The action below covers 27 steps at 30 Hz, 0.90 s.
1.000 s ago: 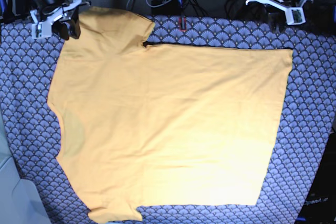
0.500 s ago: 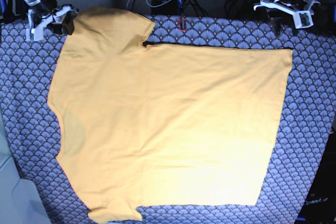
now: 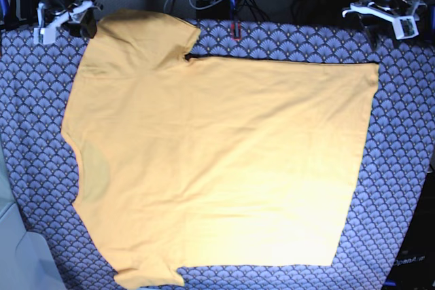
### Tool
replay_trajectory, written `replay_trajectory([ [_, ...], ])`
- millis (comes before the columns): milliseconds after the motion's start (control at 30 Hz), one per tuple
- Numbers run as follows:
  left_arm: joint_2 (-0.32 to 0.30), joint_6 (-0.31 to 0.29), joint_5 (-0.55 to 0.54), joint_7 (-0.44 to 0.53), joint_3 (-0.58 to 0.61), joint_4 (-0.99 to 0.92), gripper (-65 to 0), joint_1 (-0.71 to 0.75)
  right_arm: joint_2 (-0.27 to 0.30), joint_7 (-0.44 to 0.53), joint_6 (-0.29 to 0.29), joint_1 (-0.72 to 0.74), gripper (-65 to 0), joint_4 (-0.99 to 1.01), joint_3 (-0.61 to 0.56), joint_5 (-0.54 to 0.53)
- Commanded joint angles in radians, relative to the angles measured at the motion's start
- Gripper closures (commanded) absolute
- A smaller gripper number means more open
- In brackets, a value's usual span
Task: Fold the T-shirt properly
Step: 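Lower both grippers toward the shoulder corners of the yellow T-shirt, then close both grippers on the shirt's shoulder edges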
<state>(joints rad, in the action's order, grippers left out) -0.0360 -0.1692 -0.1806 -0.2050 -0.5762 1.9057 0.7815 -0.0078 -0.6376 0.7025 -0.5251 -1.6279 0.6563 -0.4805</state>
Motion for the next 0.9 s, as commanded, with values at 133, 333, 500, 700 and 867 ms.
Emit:
replay_trajectory([
  [133, -0.005, 0.000, -0.004, -0.032, -0.034, 0.016, -30.3, -0.021, -0.005, -0.172, -0.004, -0.014, -23.6, 0.005, -0.003, 0.052],
  [333, -0.005, 0.000, -0.004, -0.032, -0.041, 0.016, -30.3, -0.024, -0.002, -0.221, -0.004, -0.013, -23.7, 0.005, -0.008, 0.052],
  [500, -0.005, 0.000, -0.004, -0.032, -0.041, 0.016, -30.3, -0.024, 0.018, -0.262, -0.004, -0.013, -23.7, 0.005, -0.082, 0.052],
  [700, -0.005, 0.000, -0.004, -0.032, -0.041, 0.016, -30.3, -0.026, 0.027, -0.304, -0.004, -0.013, -23.8, -0.050, -0.158, 0.052],
  [867, -0.005, 0.000, -0.004, -0.032, -0.041, 0.015, -30.3, -0.026, 0.029, -0.365, -0.004, 0.018, -23.1, -0.051, -0.172, 0.052],
])
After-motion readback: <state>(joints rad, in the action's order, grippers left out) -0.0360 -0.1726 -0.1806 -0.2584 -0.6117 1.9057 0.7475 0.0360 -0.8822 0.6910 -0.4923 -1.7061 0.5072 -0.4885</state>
